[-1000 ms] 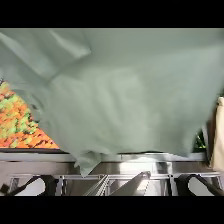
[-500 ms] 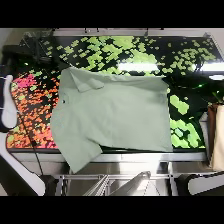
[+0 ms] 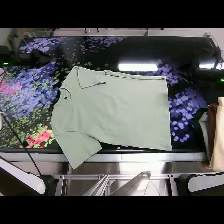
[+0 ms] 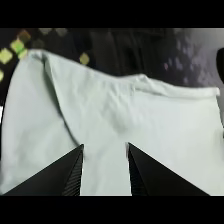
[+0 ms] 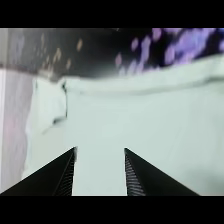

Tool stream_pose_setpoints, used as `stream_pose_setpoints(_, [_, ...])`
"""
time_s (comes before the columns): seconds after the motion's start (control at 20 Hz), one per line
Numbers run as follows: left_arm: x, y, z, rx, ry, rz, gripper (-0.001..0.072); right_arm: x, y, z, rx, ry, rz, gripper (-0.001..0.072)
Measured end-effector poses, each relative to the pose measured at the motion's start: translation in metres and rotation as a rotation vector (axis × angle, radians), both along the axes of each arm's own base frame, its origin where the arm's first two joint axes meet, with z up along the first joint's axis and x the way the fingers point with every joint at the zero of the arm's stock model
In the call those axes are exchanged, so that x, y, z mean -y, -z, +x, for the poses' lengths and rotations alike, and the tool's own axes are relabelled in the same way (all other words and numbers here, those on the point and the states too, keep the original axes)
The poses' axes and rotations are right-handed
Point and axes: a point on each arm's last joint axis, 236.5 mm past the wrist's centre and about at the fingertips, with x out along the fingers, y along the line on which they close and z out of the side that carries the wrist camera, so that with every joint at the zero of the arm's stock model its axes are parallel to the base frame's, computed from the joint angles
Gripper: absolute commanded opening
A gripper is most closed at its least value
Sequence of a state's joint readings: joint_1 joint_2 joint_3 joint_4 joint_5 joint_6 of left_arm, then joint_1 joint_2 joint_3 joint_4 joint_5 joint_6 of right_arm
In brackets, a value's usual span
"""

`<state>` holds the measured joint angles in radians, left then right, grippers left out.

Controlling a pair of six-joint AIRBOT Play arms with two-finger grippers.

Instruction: Fold the shirts.

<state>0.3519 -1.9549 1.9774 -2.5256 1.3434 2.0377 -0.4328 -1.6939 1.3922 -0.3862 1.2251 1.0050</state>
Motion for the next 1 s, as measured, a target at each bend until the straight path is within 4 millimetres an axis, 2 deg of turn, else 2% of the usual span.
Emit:
stream_pose_setpoints(0.2, [-0.035, 0.029, -0.077, -0.285, 0.002, -0.003, 0.0295, 0.002, 0.035, -0.098, -0.242, -0.101, -0.056, 0.0367])
stream_pose_setpoints(0.25, [-0.042, 0.038, -0.097, -0.354, -0.009, -0.01, 0.0295, 0.001, 0.045, -0.123, -0.293, -0.102, -0.077, 0.0422])
stream_pose_setpoints(0.3, [-0.044, 0.045, -0.115, -0.41, -0.013, -0.02, 0.0295, 0.0, 0.058, -0.15, -0.347, -0.094, -0.098, 0.0558])
stream_pose_setpoints(0.35, [-0.046, 0.051, -0.133, -0.467, -0.021, -0.036, 0.0295, -0.001, 0.07, -0.174, -0.391, -0.081, -0.116, 0.0597])
stream_pose_setpoints(0.45, [-0.043, 0.062, -0.168, -0.56, -0.03, -0.07, 0.0296, -0.006, 0.093, -0.217, -0.481, -0.048, -0.136, 0.0596])
stream_pose_setpoints(0.55, [-0.037, 0.07, -0.198, -0.623, -0.03, -0.102, 0.0295, -0.015, 0.114, -0.252, -0.556, -0.042, -0.14, 0.0595])
stream_pose_setpoints(0.75, [-0.024, 0.078, -0.247, -0.686, -0.031, -0.151, 0.0295, -0.033, 0.145, -0.302, -0.702, -0.041, -0.12, 0.0595])
stream_pose_setpoints(1.0, [-0.022, 0.089, -0.278, -0.694, -0.106, -0.175, 0.0295, -0.055, 0.158, -0.326, -0.812, -0.081, -0.04, 0.0576])
